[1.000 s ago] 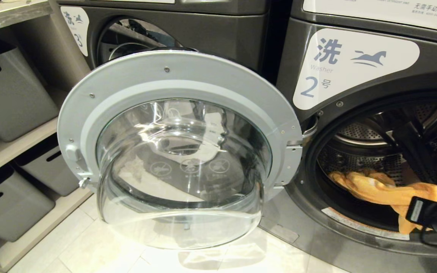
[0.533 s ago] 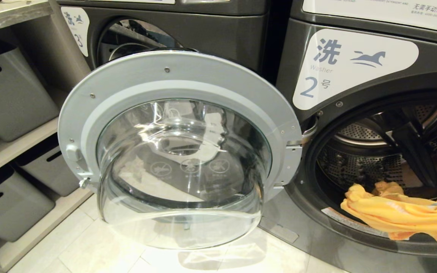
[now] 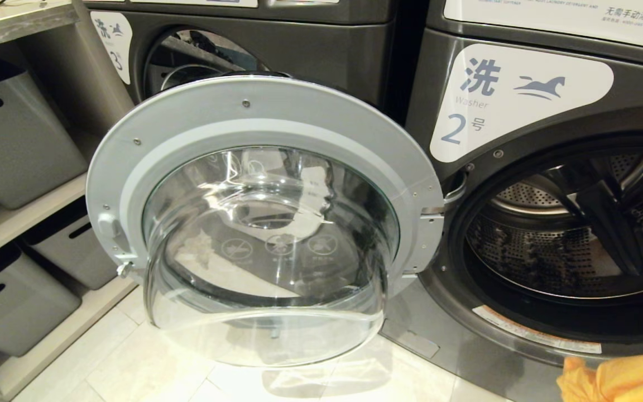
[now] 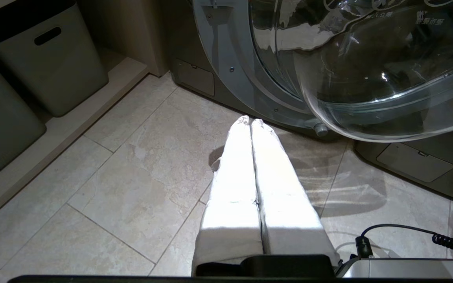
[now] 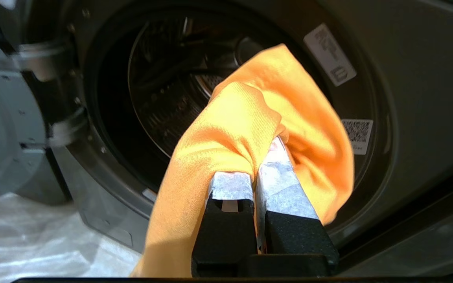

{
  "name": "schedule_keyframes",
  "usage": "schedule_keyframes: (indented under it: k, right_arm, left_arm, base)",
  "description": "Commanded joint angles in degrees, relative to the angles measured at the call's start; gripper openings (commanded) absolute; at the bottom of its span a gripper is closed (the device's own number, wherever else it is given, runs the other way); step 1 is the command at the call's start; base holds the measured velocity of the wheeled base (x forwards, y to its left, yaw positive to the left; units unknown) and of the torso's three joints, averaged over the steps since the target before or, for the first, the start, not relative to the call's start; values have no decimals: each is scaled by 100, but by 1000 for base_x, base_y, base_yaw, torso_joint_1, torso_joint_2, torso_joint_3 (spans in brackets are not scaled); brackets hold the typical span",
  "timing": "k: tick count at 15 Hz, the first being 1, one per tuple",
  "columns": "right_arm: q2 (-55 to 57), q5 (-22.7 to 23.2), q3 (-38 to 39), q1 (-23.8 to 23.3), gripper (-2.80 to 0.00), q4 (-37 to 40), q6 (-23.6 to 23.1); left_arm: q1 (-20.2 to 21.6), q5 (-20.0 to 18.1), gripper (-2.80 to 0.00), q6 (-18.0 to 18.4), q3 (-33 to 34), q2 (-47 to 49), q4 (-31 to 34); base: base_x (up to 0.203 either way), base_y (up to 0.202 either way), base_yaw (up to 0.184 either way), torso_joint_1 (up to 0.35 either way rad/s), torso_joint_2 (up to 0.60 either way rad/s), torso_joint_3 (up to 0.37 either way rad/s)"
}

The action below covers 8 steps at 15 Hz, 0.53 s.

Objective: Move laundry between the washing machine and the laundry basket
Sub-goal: Pick a cloth and place it into the basket

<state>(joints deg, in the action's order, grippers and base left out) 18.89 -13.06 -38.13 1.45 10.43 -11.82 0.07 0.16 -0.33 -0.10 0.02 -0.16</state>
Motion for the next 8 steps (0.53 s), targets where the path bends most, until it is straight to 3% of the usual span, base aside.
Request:
schedule_keyframes:
  k: [1,5,8]
  right_arm:
    - [-93,3,-405,112,-280,232,80]
    - [5,-11,-874,550,-280,477,581]
    - [89,-39,-941,690,-280,478,584]
  left_arm:
    - [1,2,-280,-2,1,-2,-2]
    - [1,2,-280,-2,1,-2,-2]
    - [1,2,-280,-2,1,-2,-2]
  base:
    - [0,0,0,0,0,0]
    - [-1,0,-13,1,-1,1]
    - [-2,3,-150,2,3,2]
